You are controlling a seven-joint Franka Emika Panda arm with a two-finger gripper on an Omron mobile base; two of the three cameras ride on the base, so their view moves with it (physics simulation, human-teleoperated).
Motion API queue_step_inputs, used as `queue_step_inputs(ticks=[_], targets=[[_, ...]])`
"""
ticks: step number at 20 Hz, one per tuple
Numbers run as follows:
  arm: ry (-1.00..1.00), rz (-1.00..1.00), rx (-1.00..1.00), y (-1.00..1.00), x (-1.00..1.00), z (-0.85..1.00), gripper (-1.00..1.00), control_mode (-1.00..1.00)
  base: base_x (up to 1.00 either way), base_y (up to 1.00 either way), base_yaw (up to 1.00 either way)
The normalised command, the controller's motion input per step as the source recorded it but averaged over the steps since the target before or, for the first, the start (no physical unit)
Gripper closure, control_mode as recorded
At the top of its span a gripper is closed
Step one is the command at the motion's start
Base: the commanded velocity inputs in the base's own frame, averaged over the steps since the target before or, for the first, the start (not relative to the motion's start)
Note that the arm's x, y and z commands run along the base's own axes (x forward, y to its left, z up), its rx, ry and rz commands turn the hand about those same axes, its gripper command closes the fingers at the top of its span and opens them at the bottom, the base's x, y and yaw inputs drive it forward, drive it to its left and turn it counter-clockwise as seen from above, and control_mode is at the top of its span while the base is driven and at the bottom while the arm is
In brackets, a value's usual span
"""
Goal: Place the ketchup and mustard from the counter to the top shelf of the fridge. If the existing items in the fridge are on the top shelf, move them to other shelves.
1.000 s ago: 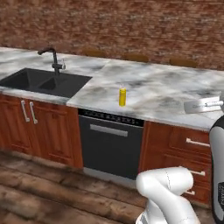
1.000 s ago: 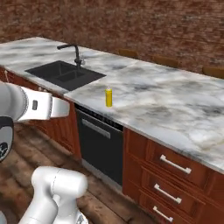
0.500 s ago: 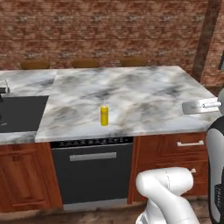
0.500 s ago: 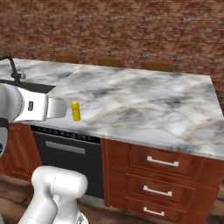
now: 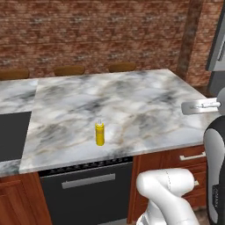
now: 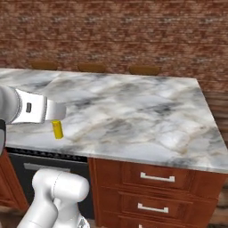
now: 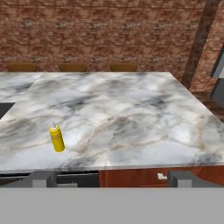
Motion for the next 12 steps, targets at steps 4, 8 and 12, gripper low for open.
queue_step_inputs(ticks=[4, 8, 12], targets=[[0.00, 0.00, 0.00, 0.00, 0.00, 0.00, -1.00, 1.00, 0.44, 0.19, -0.10], [0.00, 0.00, 0.00, 0.00, 0.00, 0.00, -1.00, 1.00, 0.37, 0.29, -0.07], [0.00, 0.00, 0.00, 0.00, 0.08, 0.00, -1.00, -1.00, 0.22, 0.14, -0.02]])
